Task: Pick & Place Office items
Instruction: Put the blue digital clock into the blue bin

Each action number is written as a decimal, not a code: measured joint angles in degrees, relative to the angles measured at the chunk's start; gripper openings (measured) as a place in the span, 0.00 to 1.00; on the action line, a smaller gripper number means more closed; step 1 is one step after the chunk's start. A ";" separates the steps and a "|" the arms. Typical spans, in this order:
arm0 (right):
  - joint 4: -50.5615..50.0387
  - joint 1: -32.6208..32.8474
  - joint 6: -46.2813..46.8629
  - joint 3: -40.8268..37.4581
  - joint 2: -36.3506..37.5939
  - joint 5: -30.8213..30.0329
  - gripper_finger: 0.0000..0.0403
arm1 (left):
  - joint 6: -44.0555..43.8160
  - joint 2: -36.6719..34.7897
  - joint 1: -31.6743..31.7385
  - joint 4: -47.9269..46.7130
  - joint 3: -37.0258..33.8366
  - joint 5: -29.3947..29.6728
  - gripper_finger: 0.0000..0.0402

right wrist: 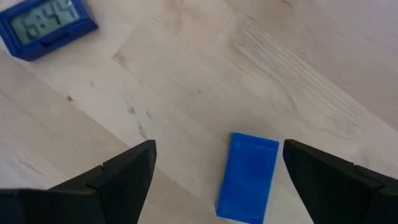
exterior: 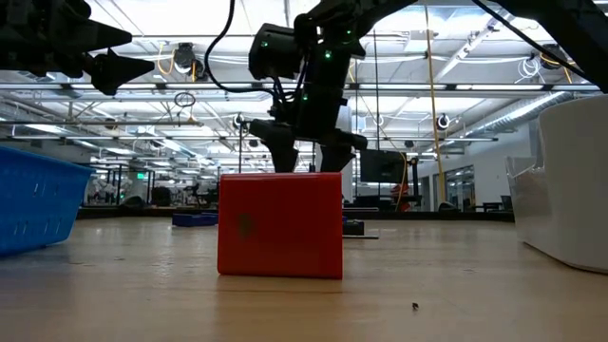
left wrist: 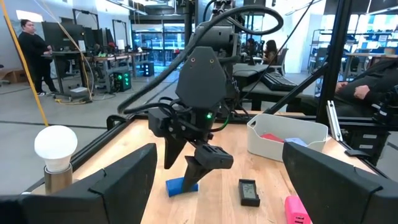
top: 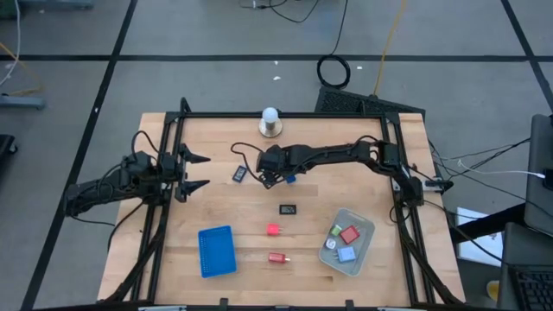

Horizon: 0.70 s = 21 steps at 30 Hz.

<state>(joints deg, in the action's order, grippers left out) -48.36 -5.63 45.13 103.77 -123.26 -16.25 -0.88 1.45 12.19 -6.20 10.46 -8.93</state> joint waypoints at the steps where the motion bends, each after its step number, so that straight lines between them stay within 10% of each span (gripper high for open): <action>1: -0.06 -0.04 0.21 0.00 0.00 0.00 0.86 | -0.01 0.00 -0.01 0.00 0.00 0.00 0.87; 21: -1.78 -2.38 2.38 -2.73 0.07 1.48 0.86 | 0.00 0.00 0.00 0.00 0.00 0.00 0.87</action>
<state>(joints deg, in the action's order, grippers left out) -50.14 -8.00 47.50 101.04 -123.20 -14.77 -0.88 1.45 12.19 -6.20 10.46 -8.93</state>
